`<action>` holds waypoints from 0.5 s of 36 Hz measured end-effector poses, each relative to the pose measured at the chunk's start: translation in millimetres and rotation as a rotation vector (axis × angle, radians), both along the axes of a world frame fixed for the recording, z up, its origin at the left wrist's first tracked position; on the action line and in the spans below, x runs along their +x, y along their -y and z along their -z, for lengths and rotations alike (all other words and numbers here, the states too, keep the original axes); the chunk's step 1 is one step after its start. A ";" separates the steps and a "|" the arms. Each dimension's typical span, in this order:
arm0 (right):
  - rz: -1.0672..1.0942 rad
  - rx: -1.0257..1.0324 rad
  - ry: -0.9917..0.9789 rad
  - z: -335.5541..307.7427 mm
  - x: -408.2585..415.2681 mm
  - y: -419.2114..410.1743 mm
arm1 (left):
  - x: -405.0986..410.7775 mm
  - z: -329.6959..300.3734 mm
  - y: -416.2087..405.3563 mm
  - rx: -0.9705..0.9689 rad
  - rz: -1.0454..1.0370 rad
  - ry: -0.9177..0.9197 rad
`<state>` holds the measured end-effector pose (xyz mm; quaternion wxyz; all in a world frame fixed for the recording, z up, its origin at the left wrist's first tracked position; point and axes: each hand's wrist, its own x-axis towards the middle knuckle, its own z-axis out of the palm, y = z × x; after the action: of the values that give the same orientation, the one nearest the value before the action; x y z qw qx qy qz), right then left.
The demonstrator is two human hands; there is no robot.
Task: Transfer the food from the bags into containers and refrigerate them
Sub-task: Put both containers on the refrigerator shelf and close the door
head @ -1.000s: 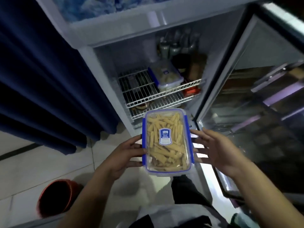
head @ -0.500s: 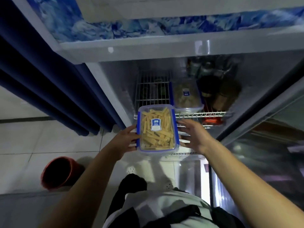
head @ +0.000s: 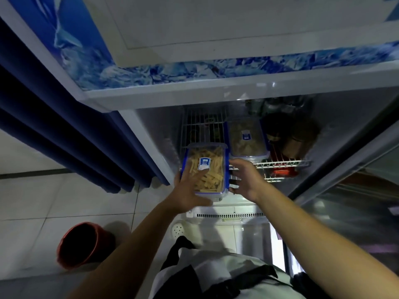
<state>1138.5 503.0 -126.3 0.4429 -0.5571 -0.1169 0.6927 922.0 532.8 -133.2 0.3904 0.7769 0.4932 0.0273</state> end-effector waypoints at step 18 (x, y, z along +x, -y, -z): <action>-0.141 0.132 0.401 8.0 4.1 -22.1 | 9.7 9.3 1.3 0.323 0.018 -0.324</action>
<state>1142.7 525.1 -134.3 0.3965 -0.6440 -0.2864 0.5882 931.7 531.5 -142.6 0.1770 0.8280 0.5316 -0.0227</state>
